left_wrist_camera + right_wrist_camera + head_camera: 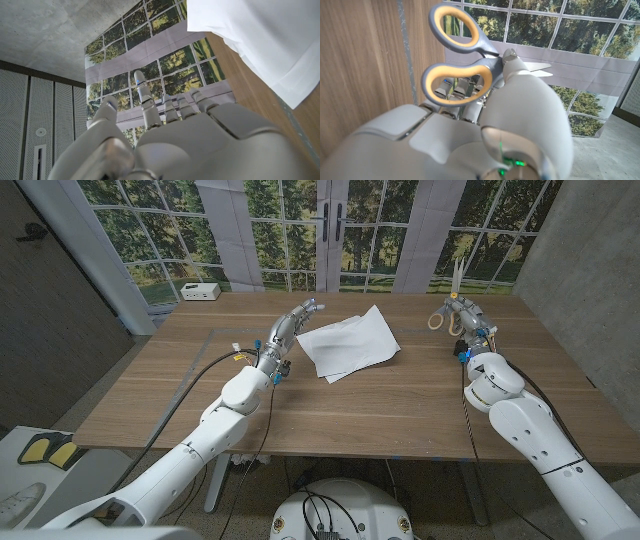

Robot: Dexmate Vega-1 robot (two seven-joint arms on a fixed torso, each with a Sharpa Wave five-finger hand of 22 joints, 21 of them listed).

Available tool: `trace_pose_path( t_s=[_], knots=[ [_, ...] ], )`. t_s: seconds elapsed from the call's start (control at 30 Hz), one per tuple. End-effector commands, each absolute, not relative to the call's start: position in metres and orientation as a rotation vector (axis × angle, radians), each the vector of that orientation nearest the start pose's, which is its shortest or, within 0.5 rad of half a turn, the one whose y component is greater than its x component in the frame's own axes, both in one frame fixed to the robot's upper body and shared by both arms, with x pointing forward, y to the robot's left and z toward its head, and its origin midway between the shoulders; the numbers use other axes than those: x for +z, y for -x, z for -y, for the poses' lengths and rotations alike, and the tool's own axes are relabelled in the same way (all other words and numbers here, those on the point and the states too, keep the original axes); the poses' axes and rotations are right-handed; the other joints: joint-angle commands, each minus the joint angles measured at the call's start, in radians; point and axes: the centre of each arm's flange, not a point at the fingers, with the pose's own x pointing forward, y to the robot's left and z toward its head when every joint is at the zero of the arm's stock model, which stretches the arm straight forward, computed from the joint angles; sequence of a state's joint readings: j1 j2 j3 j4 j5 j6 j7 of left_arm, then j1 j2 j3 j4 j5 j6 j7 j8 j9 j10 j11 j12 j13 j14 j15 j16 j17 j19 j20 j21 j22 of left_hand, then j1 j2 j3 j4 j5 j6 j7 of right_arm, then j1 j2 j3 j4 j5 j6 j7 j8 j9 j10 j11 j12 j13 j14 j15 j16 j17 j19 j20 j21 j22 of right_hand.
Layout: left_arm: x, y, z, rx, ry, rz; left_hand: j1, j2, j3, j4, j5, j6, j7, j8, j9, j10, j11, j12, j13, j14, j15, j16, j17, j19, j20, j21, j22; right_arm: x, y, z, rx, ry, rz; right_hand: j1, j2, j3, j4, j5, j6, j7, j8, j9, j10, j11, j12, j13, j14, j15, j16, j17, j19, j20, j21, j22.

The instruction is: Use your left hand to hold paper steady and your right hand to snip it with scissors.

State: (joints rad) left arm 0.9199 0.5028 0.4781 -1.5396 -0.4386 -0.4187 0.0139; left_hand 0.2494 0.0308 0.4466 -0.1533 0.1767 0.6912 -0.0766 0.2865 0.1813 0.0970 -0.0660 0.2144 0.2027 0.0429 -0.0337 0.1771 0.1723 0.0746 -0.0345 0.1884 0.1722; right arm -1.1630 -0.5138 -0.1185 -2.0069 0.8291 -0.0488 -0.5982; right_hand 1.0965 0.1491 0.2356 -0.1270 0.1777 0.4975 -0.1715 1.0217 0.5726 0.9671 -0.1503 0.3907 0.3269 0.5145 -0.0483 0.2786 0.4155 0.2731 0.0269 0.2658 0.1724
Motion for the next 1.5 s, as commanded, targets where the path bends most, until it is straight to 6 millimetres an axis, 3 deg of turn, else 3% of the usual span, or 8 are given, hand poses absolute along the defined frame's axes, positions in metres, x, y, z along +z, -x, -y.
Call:
trace_pose_path(
  t_s=[0.03,0.53,1.5],
  knots=[
    [-0.009,-0.577,-0.165,-0.456,-0.107,0.852,0.007,-0.004,-0.002,0.0,-0.002,-0.018,0.01,-0.018,0.001,-0.009,0.001,-0.004,0.001,-0.017,-0.079,-0.003,0.001,-0.014,-0.002,-0.004,0.002,0.011,-0.542,0.283,-0.13,-0.437,0.514,0.018,0.028,0.001,0.008,0.005,-0.004,-0.001,0.011,0.002,0.033,-0.027,-0.001,0.0,-0.005,-0.18,-0.003,0.001,0.005,0.0,-0.004,0.003],
    [0.0,-0.566,-0.144,-0.507,-0.145,0.906,0.002,-0.006,-0.006,0.006,-0.001,-0.063,0.003,-0.062,0.003,-0.069,0.005,-0.018,0.001,-0.056,-0.065,-0.005,0.001,-0.038,0.009,-0.004,0.003,0.017,-0.536,0.268,-0.124,-0.444,0.556,0.019,0.031,-0.001,0.011,0.006,-0.013,-0.002,0.032,0.004,0.034,-0.028,-0.006,-0.003,-0.01,-0.182,-0.005,0.001,0.007,0.001,-0.013,0.003],
    [-0.001,-0.555,-0.117,-0.569,-0.262,0.913,0.006,-0.003,-0.007,0.006,0.0,-0.101,0.017,-0.094,0.004,-0.118,0.013,-0.021,0.0,-0.094,-0.055,-0.004,0.001,-0.059,0.019,-0.003,0.003,0.012,-0.532,0.243,-0.051,-0.466,0.553,0.017,0.037,-0.004,0.018,0.007,-0.025,-0.003,0.058,-0.001,0.032,-0.03,-0.01,-0.001,-0.037,-0.18,-0.014,-0.003,0.003,0.0,-0.031,0.003]
  ],
)
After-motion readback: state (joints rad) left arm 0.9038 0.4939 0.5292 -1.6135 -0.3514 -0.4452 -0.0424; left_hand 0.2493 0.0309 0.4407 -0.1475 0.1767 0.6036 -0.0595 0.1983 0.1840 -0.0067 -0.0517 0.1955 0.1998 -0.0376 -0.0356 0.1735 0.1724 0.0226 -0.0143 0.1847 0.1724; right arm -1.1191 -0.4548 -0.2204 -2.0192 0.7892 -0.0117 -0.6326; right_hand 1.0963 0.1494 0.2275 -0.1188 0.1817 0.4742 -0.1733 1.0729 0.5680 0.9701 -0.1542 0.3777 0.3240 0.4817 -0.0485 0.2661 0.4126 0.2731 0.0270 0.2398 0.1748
